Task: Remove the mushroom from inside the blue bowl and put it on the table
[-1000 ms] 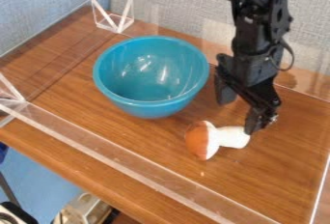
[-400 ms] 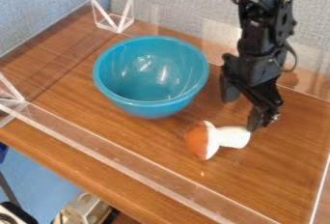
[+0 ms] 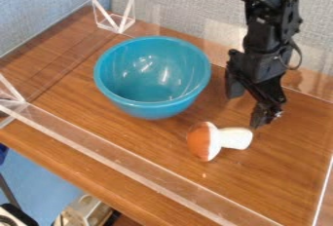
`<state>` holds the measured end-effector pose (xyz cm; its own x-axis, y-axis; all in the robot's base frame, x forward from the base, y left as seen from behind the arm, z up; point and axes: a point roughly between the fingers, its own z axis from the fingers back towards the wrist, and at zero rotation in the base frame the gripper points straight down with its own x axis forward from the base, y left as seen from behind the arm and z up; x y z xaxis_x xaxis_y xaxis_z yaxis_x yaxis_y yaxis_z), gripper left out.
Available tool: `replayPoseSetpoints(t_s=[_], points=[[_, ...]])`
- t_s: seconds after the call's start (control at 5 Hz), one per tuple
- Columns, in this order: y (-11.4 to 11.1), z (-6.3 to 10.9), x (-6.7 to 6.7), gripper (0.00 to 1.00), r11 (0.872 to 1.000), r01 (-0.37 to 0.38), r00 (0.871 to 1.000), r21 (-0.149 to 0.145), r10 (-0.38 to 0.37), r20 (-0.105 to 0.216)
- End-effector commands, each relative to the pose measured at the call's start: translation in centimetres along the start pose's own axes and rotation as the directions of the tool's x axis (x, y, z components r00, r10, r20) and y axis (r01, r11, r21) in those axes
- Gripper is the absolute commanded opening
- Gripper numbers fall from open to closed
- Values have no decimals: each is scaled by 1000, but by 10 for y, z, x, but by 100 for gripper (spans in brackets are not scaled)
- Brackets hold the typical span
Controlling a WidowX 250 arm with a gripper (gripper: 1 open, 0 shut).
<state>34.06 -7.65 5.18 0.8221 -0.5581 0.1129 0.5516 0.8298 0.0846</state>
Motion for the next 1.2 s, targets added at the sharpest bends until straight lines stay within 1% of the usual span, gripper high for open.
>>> replayPoseSetpoints(t_s=[0.0, 0.6, 0.8, 1.0], points=[[6, 16, 13, 100, 999, 14, 998, 32, -16, 56], [4, 20, 23, 100, 996, 63, 995, 62, -67, 71], [3, 21, 25, 0, 995, 73, 994, 65, -78, 73], [1, 24, 26, 0, 995, 78, 994, 68, -83, 76]])
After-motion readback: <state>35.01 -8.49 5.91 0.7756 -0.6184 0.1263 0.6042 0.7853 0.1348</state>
